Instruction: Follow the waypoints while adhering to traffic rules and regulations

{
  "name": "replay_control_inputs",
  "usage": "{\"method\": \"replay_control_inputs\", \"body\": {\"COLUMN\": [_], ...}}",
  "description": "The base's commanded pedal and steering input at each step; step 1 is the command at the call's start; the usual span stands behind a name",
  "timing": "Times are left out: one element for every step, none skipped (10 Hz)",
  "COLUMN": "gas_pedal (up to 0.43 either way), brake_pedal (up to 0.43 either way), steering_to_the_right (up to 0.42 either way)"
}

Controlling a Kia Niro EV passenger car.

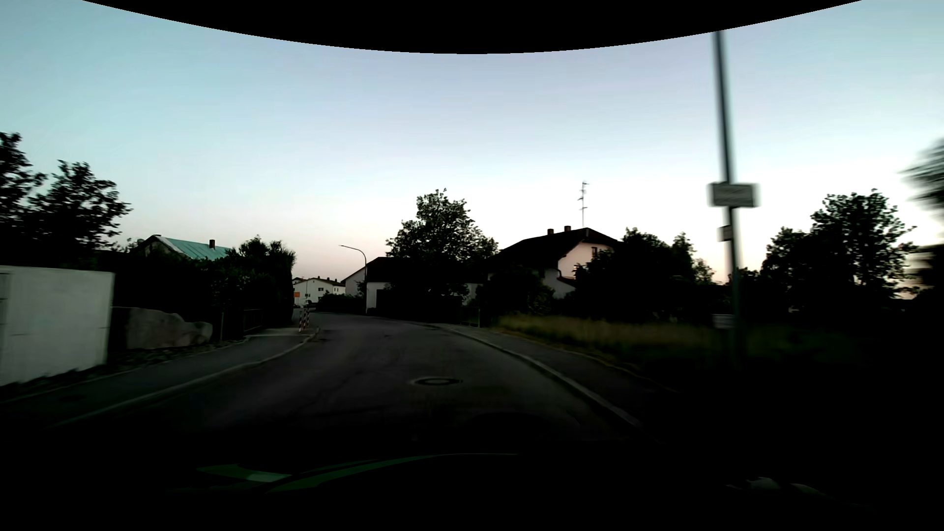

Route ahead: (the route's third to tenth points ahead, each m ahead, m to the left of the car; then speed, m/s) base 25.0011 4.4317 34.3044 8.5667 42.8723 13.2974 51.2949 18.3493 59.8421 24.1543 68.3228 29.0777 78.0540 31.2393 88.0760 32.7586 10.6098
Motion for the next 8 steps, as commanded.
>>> {"method": "replay_control_inputs", "body": {"gas_pedal": [0.047,0.047,0.059,0.059,0.059,0.059,0.067,0.067], "brake_pedal": [0.0,0.0,0.0,0.0,0.0,0.0,0.0,0.0], "steering_to_the_right": [-0.048,-0.05,-0.053,-0.055,-0.055,-0.055,-0.055,-0.056]}}
